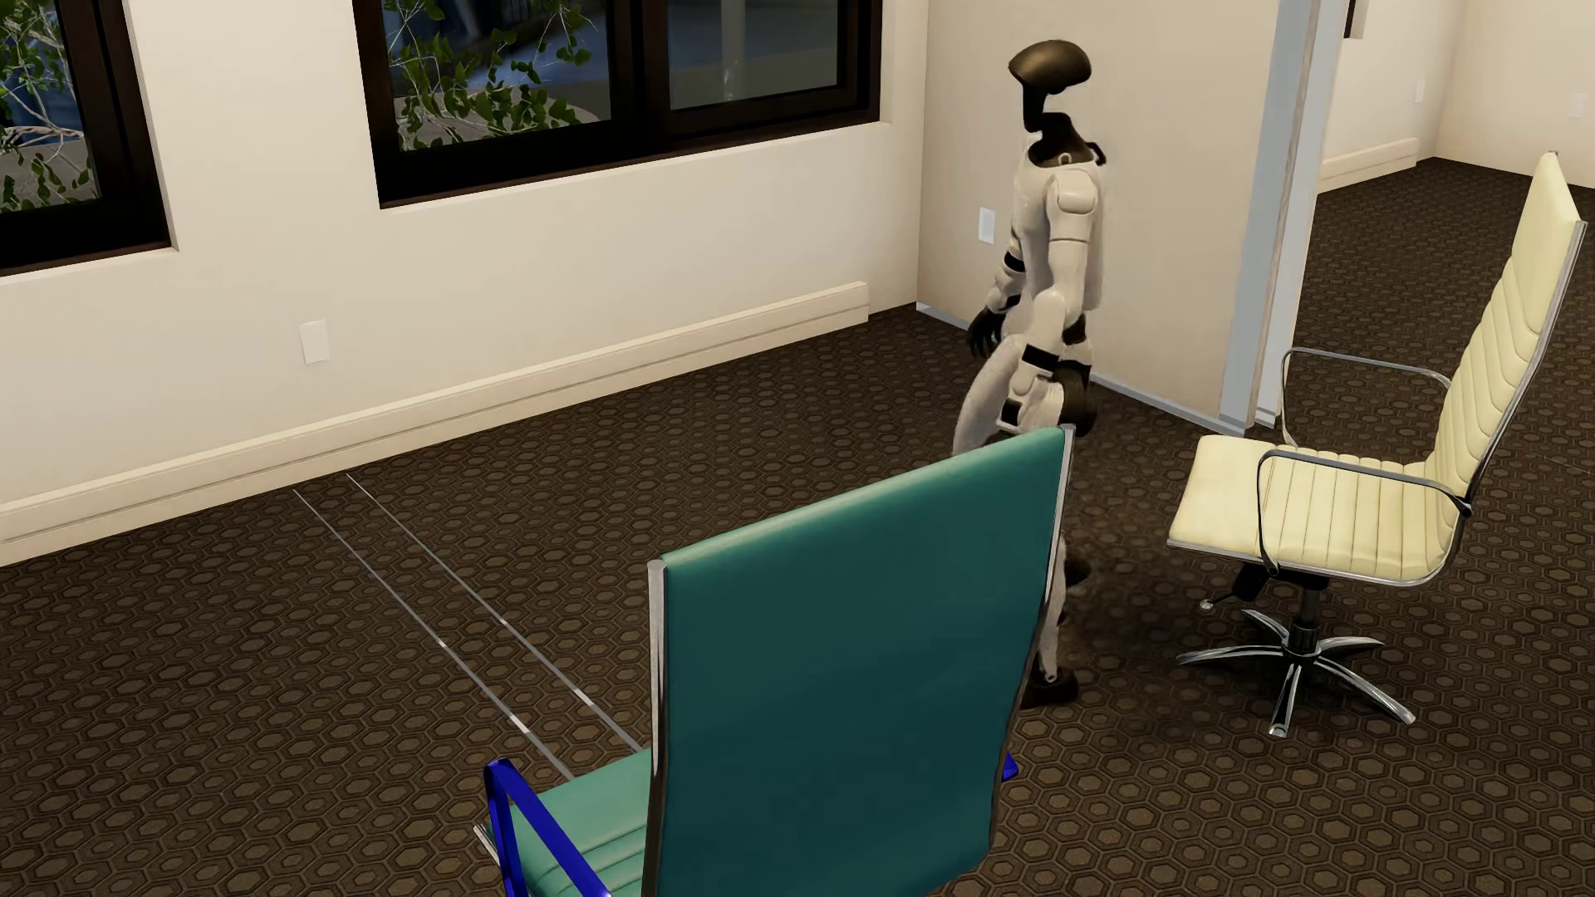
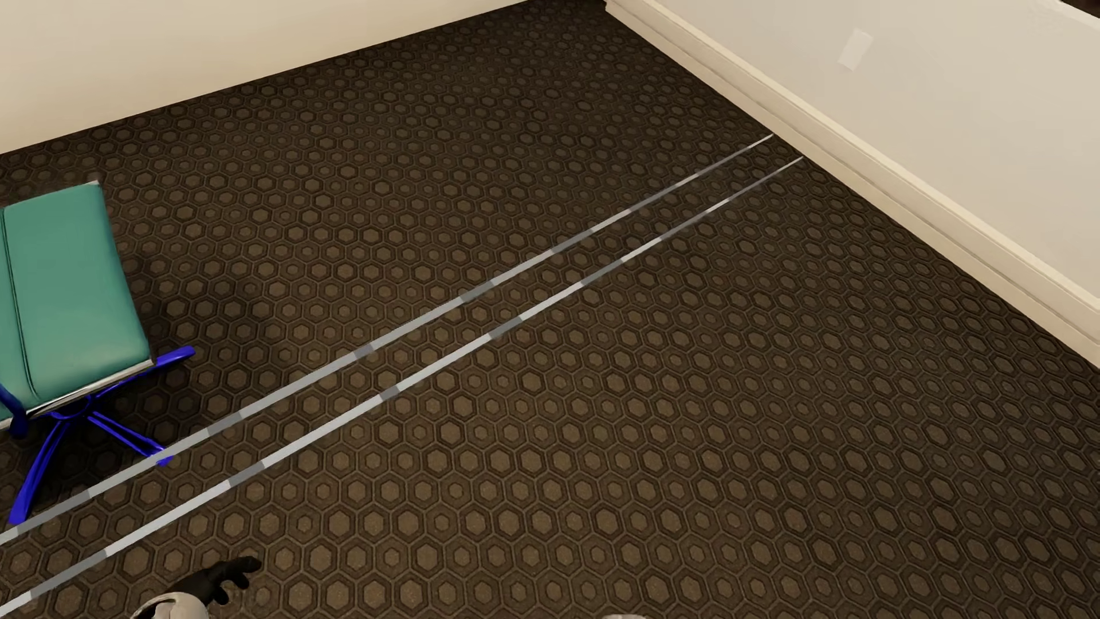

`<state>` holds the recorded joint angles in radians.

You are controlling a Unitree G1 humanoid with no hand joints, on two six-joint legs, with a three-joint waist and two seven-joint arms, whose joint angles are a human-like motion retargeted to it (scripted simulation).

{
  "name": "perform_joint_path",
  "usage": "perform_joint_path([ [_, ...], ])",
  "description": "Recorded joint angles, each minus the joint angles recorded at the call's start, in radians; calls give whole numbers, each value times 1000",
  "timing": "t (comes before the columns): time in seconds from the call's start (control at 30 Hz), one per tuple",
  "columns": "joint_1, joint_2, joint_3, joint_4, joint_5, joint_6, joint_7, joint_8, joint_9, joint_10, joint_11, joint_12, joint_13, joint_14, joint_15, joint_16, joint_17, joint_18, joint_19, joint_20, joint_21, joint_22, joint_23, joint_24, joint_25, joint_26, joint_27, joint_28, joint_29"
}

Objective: Rise from the light yellow chair

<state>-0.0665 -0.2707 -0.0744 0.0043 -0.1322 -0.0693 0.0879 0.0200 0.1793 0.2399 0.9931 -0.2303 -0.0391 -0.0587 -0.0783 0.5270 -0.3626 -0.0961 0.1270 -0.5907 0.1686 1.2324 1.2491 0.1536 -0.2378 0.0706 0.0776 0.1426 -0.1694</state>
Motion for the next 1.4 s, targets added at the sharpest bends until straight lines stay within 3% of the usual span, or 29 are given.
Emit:
perform_joint_path([
  [0.07, 74, -107, -29, -2, 81, 1, 5, 23, 4, -44, -185, -13, 11, -45, -25, 22, 20, -8, -36, 7, -14, -8, 16, -26, -16, -12, 10, 0, 36],
  [0.13, 147, -137, -46, -9, 155, -1, 10, 22, 2, -77, -508, -15, 21, -84, 40, 39, 37, -8, -53, -7, -19, -3, 42, -38, 10, -26, 2, 14, 18],
  [0.2, 213, -108, -56, -26, 177, -5, 27, -2, -14, -80, -759, -11, 49, -98, 155, 35, 31, 0, -44, -24, -29, 9, 50, -38, 20, -29, 10, 6, 22],
  [0.27, 263, -60, -52, -48, 154, -1, 32, -38, -37, -2, -722, 0, 88, -109, 140, 11, 6, -1, -31, -3, -47, 10, 62, -17, 16, -23, 22, -11, 35],
  [0.3, 260, -26, -41, -37, 152, 13, 38, -40, -47, 101, -731, 10, 101, -102, 162, -4, -7, -30, -45, 15, -49, 6, 69, -20, 26, -22, 28, 2, 26],
  [0.33, 227, 11, -26, -2, 161, 25, 43, -24, -46, 262, -710, 24, 96, -57, 163, -13, -11, -122, -60, 35, -34, 5, 90, -37, 35, -20, 29, 8, 31],
  [0.37, 167, 50, -12, 45, 166, 32, 51, -17, -44, 454, -693, 41, 91, 64, 144, -18, -13, -264, -85, 45, -21, 2, 92, -58, 46, -11, 38, 3, 31],
  [0.4, 92, 95, 2, 89, 166, 42, 53, -25, -34, 650, -685, 44, 86, 146, 106, -21, -19, -325, -119, 39, -15, -2, 73, -74, 64, -4, 40, -14, 21],
  [0.47, -21, 179, 31, 122, 155, 41, 32, -36, -9, 832, -683, 44, 52, 61, 64, -33, -18, -262, -128, 19, -18, 17, 52, -76, 64, 1, 21, 1, -5],
  [0.53, -98, 225, 47, 143, 127, 36, 5, -26, -28, 749, -688, 71, 36, 9, 31, -43, -19, -245, -103, 53, 14, 23, 16, -93, 84, 3, 4, -8, -37],
  [0.57, -118, 238, 58, 143, 110, 36, -8, -24, -39, 635, -688, 79, 30, -3, 13, -48, -22, -214, -88, 67, 25, 23, 0, -91, 76, 1, -4, -13, -41],
  [0.7, -117, 182, 55, 170, 41, 51, -107, 23, -74, 105, -553, 115, -4, 151, -80, -45, -29, -170, -37, 101, 114, 32, -16, -93, 68, -1, -19, -10, -48],
  [0.8, -111, 156, 46, 207, -1, 62, -133, 65, -88, 52, -537, 123, -12, 250, -83, -31, -21, -219, -1, 112, 141, 26, 1, -87, 67, -5, -21, -14, -44],
  [0.93, -25, 46, 28, 173, -69, 53, -92, 101, -102, 26, -523, 127, -24, 24, 6, 4, -18, -156, 66, 132, 151, -4, 25, -48, 24, -26, -21, -24, -17],
  [0.97, -20, 22, 26, 159, -82, 44, -86, 106, -93, 23, -523, 112, -45, 15, 45, 10, -8, -158, 71, 130, 129, -5, 53, -56, 43, -34, -23, -12, -21],
  [1.0, -23, 3, 29, 144, -86, 39, -74, 107, -92, 26, -522, 101, -47, 16, 75, 9, -2, -161, 72, 127, 131, 4, 69, -62, 47, -35, -14, 8, -28],
  [1.1, 17, -16, 30, 122, -48, 29, -49, 59, -97, -33, -488, 101, -46, -3, 40, 19, 5, -129, 37, 176, 174, 0, 78, -72, -20, -39, 18, 9, 73],
  [1.13, 25, 2, 25, 127, -26, 19, -43, 45, -86, -37, -503, 109, -66, -17, 10, 27, 20, -177, 51, 152, 191, -9, 105, -84, -41, -43, -16, -7, 22],
  [1.23, 38, 47, 24, 108, 13, 10, -33, 21, -94, -65, -576, 117, -71, -8, -15, 1, 18, -147, 11, 153, 191, 21, 102, -104, -27, -45, -25, 1, 7],
  [1.4, 3, 87, 37, 103, 27, -2, -33, 1, -85, -66, -731, 134, -58, 9, 65, -49, 5, -117, 19, 142, 203, 12, 97, -114, -14, -63, -36, 16, -29],
])
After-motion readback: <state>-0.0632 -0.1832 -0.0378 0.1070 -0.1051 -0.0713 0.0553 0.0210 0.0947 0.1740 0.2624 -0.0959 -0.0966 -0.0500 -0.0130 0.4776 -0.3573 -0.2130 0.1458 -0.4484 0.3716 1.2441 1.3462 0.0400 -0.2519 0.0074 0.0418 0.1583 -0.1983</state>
